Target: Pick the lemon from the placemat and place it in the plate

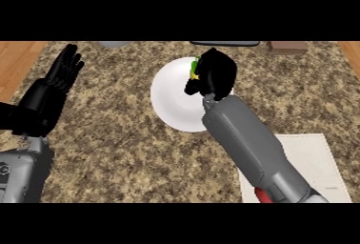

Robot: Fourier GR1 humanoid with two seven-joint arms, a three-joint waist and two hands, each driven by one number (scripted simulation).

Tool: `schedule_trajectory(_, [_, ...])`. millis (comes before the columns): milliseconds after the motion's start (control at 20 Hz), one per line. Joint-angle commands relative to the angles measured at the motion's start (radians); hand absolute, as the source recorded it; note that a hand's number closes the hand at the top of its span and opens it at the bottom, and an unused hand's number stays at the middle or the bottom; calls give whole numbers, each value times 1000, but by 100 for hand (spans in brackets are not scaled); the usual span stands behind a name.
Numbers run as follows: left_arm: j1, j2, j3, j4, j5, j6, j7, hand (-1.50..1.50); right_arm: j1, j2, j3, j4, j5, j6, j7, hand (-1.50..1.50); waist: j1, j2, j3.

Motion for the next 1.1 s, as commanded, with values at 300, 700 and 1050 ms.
schedule_trajectory(300, [-27, -21, -14, 34, -8, -10, -24, 0, -96, 3, -50, 368, -230, -269, -113, -150, 28, 9, 1])
schedule_trajectory(700, [-35, -16, -7, 38, -4, -20, -25, 0, -125, 3, -121, 402, -433, -378, -397, -150, 50, 16, 2])
schedule_trajectory(1050, [-56, -45, -32, 57, -33, 3, -22, 0, -129, 2, -160, 327, -573, -573, -525, -150, 38, 10, 2])
